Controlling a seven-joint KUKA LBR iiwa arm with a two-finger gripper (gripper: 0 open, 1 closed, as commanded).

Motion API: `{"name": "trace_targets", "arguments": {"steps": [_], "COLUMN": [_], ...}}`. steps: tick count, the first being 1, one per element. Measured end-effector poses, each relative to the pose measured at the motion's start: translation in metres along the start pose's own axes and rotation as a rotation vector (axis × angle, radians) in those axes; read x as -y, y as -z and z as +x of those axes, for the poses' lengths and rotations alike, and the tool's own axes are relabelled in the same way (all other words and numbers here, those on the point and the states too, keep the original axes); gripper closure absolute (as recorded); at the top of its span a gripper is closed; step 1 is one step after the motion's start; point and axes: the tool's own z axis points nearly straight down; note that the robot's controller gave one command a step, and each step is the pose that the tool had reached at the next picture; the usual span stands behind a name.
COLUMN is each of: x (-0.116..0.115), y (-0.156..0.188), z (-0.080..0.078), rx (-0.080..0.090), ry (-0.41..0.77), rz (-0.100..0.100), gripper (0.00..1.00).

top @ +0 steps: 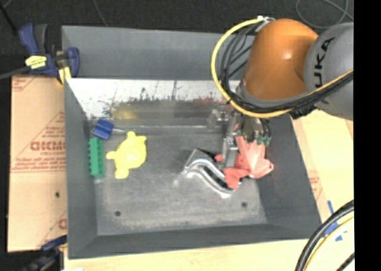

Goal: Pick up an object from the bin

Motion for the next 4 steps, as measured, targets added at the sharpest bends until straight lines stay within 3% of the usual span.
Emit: {"name": "trace_targets", "arguments": {"steps": [1, 2, 3, 4], "x": [0.000, -0.001, -0.004, 0.029], "y": [0.005, -0.035, -0.026, -0.022], "z": [-0.001, -0.001, 0.012, 0.015], "rx": [0.008, 0.016, -0.008, 0.024], "ry": [0.000, -0.020, -0.068, 0.031], "rz": [0.000, -0.001, -0.001, 0.001], "gripper": [0.00, 0.00, 0.00, 0.00]}}
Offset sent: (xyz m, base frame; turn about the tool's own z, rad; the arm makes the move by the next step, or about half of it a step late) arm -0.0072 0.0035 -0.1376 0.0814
